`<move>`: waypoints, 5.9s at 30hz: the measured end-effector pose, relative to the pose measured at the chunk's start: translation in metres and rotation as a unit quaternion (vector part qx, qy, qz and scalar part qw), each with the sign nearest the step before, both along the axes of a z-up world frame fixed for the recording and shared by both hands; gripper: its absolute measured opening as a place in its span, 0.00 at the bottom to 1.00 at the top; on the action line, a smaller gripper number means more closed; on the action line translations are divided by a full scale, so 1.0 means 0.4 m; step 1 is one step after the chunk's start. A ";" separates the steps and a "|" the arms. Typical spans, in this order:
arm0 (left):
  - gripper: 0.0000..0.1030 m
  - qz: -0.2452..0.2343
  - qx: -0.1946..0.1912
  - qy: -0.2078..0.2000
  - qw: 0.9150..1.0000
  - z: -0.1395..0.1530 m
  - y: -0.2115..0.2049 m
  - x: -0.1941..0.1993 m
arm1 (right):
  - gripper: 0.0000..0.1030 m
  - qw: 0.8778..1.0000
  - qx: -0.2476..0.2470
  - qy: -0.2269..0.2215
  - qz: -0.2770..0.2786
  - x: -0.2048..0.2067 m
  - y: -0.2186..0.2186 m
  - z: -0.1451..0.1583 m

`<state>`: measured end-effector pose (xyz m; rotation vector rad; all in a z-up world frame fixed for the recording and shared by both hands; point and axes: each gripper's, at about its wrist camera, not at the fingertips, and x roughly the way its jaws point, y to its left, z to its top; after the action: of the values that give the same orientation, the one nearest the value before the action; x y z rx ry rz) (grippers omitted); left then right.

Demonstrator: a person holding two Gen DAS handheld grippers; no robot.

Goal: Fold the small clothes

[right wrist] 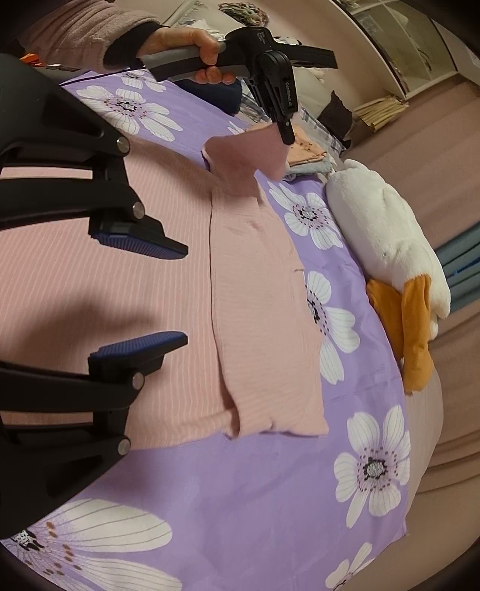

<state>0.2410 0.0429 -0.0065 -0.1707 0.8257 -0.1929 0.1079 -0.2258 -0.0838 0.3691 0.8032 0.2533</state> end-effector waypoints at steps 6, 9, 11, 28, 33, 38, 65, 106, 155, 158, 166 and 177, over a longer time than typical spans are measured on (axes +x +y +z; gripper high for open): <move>0.05 -0.054 0.030 0.031 0.998 -0.071 -0.156 -0.003 | 0.40 1.000 0.012 0.009 -0.015 -0.010 -0.029 -0.022; 0.05 -0.072 0.047 0.046 0.995 -0.109 -0.210 -0.004 | 0.40 1.000 0.017 0.014 -0.022 -0.015 -0.044 -0.035; 0.05 -0.078 0.057 0.056 0.994 -0.132 -0.234 -0.007 | 0.40 0.999 0.021 0.017 -0.027 -0.018 -0.056 -0.042; 0.30 -0.113 0.041 0.091 0.989 -0.167 -0.223 -0.058 | 0.51 0.995 0.087 0.031 -0.034 0.015 -0.084 -0.047; 0.33 -0.095 0.028 0.091 0.991 -0.161 -0.140 -0.090 | 0.58 0.988 0.150 0.043 -0.008 0.122 -0.034 -0.048; 0.33 -0.074 0.032 0.086 0.993 -0.162 -0.059 -0.118 | 0.58 0.982 0.159 0.097 -0.020 0.260 0.025 -0.101; 0.33 0.000 0.019 0.074 0.997 -0.134 0.134 -0.163 | 0.06 0.990 0.099 -0.097 0.034 0.317 0.124 0.332; 0.33 -0.058 0.064 0.083 0.993 -0.203 0.008 -0.110 | 0.39 0.997 -0.007 0.068 -0.018 0.126 -0.075 -0.062; 0.59 -0.021 0.014 0.143 0.989 -0.267 0.150 -0.523 | 0.62 0.989 0.053 0.138 -0.019 -0.321 -0.102 -0.146; 0.59 -0.029 0.012 0.143 0.989 -0.270 0.151 -0.546 | 0.62 0.988 0.064 0.141 -0.012 -0.334 -0.099 -0.149; 0.59 -0.056 -0.042 0.151 0.986 -0.270 0.185 -0.599 | 0.62 0.984 0.101 0.146 -0.001 -0.373 -0.105 -0.161; 0.59 -0.076 -0.111 0.150 0.980 -0.264 0.221 -0.637 | 0.62 0.979 0.143 0.145 0.016 -0.416 -0.093 -0.174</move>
<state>-0.0139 0.1313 -0.1119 -0.3541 1.1175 -0.4108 -0.0585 -0.2629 -0.1533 0.6743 1.0648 0.3520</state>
